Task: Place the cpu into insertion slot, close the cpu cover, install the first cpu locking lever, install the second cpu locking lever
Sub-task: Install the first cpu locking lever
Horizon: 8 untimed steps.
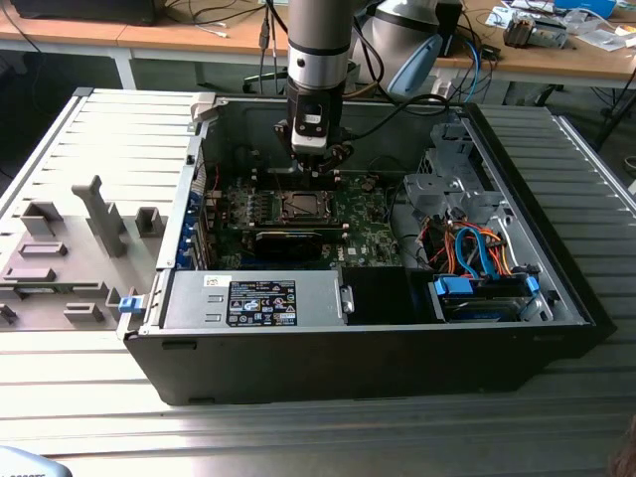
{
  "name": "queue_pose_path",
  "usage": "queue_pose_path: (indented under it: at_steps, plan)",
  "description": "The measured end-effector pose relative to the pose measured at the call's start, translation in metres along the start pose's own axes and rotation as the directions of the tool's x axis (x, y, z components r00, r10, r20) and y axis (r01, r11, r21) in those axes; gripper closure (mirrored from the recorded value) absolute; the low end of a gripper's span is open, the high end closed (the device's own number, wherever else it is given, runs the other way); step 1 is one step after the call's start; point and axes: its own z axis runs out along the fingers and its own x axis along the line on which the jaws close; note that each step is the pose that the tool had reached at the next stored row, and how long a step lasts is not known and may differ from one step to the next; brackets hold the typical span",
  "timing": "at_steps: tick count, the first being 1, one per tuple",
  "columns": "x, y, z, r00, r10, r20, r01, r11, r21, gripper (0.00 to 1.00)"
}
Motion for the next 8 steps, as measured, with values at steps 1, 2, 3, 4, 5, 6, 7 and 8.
queue_pose_path:
  at_steps: [1, 2, 3, 4, 5, 6, 7, 8]
  plan:
    - [0.0000, 0.0000, 0.0000, 1.0000, -0.001, 0.0000, 0.001, 1.0000, 0.0000, 0.89]
    - [0.0000, 0.0000, 0.0000, 1.0000, -0.001, 0.0000, 0.001, 1.0000, 0.0000, 0.89]
    - [0.0000, 0.0000, 0.0000, 1.0000, -0.002, 0.0000, 0.002, 1.0000, 0.0000, 0.89]
    - [0.0000, 0.0000, 0.0000, 1.0000, -0.002, 0.0000, 0.002, 1.0000, 0.0000, 0.89]
    - [0.0000, 0.0000, 0.0000, 1.0000, -0.004, 0.0000, 0.004, 1.0000, 0.0000, 0.89]
    - [0.0000, 0.0000, 0.0000, 1.0000, -0.005, 0.0000, 0.005, 1.0000, -0.0001, 0.89]
    - [0.0000, 0.0000, 0.0000, 1.0000, -0.006, 0.0000, 0.006, 1.0000, 0.0000, 0.89]
    - [0.0000, 0.0000, 0.0000, 1.0000, -0.007, 0.0000, 0.007, 1.0000, -0.0001, 0.89]
